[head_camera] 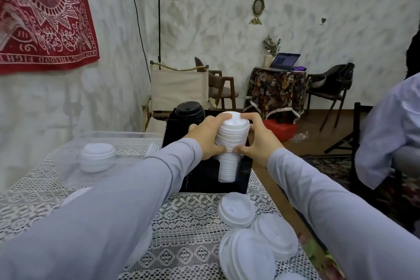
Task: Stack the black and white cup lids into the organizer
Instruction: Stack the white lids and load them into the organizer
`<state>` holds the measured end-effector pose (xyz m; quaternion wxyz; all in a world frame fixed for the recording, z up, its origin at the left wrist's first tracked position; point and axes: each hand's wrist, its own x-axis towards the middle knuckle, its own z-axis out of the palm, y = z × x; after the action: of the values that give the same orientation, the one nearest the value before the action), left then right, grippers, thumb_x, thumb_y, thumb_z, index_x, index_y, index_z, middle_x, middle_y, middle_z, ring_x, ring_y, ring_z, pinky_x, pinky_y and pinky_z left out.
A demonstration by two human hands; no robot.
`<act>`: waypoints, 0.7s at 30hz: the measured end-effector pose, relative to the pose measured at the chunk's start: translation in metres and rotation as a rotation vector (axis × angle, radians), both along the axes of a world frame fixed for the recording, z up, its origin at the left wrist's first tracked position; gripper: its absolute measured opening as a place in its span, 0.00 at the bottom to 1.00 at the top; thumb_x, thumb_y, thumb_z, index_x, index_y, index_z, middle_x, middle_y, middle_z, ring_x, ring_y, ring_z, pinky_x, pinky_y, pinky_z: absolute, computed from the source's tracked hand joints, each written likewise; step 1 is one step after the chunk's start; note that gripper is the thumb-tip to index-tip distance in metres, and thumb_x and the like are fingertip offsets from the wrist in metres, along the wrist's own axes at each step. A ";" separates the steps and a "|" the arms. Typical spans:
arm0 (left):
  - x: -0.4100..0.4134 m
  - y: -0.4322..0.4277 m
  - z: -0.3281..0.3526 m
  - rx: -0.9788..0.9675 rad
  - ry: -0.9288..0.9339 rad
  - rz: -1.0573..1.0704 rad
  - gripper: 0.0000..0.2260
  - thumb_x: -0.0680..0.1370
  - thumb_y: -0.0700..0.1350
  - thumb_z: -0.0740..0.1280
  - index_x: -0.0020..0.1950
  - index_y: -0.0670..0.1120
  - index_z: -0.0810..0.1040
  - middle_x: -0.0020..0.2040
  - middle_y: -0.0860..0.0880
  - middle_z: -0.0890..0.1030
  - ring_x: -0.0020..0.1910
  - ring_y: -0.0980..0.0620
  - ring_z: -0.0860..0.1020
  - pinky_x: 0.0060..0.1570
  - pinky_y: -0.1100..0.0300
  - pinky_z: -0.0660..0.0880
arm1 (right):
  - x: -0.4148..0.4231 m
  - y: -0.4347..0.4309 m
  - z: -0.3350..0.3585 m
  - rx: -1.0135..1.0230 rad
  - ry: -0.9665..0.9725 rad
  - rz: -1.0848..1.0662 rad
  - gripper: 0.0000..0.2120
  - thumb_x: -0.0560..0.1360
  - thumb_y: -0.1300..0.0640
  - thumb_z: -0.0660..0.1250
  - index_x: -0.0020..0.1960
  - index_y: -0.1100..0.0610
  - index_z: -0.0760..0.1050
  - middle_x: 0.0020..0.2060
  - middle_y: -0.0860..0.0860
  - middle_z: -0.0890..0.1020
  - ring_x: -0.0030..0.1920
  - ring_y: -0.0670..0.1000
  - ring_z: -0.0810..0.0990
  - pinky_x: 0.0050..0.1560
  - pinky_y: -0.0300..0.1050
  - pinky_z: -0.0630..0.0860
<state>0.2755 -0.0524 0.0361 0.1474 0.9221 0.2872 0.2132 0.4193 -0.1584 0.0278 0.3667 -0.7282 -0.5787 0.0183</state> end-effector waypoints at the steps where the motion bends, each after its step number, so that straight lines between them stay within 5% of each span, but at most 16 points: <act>1: 0.000 -0.002 0.000 0.026 0.043 0.013 0.35 0.73 0.49 0.70 0.73 0.60 0.54 0.67 0.49 0.65 0.62 0.40 0.65 0.63 0.49 0.63 | 0.000 0.000 -0.001 -0.006 -0.012 -0.006 0.35 0.66 0.59 0.75 0.64 0.45 0.58 0.53 0.53 0.79 0.50 0.54 0.79 0.55 0.52 0.75; 6: 0.001 -0.003 -0.005 0.115 0.200 0.037 0.35 0.74 0.53 0.67 0.74 0.59 0.49 0.68 0.50 0.63 0.68 0.37 0.61 0.69 0.43 0.59 | -0.002 -0.001 -0.009 -0.057 -0.059 -0.031 0.36 0.68 0.57 0.75 0.68 0.47 0.57 0.52 0.51 0.77 0.49 0.52 0.77 0.53 0.46 0.74; 10: 0.002 -0.008 -0.003 0.211 0.255 0.042 0.36 0.75 0.52 0.66 0.75 0.55 0.48 0.73 0.47 0.58 0.68 0.42 0.64 0.71 0.45 0.51 | -0.004 0.000 -0.013 -0.054 -0.027 -0.024 0.38 0.69 0.58 0.74 0.71 0.47 0.57 0.63 0.51 0.73 0.59 0.52 0.74 0.62 0.44 0.69; 14: 0.000 -0.011 -0.004 0.259 0.218 0.039 0.37 0.74 0.52 0.69 0.76 0.53 0.51 0.77 0.51 0.48 0.75 0.50 0.50 0.72 0.45 0.50 | -0.009 -0.001 -0.012 -0.035 -0.041 0.017 0.39 0.70 0.59 0.74 0.74 0.50 0.57 0.75 0.47 0.59 0.71 0.48 0.63 0.66 0.36 0.57; 21: 0.003 -0.023 0.004 0.257 0.234 0.015 0.33 0.75 0.47 0.68 0.75 0.48 0.55 0.76 0.50 0.56 0.72 0.47 0.59 0.71 0.51 0.57 | -0.008 -0.005 -0.006 -0.093 -0.130 -0.044 0.34 0.69 0.55 0.74 0.70 0.50 0.62 0.62 0.48 0.76 0.60 0.50 0.75 0.59 0.41 0.69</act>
<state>0.2783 -0.0757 0.0400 -0.0078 0.9498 0.2794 0.1405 0.4115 -0.1630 0.0216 0.2946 -0.7566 -0.5837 -0.0104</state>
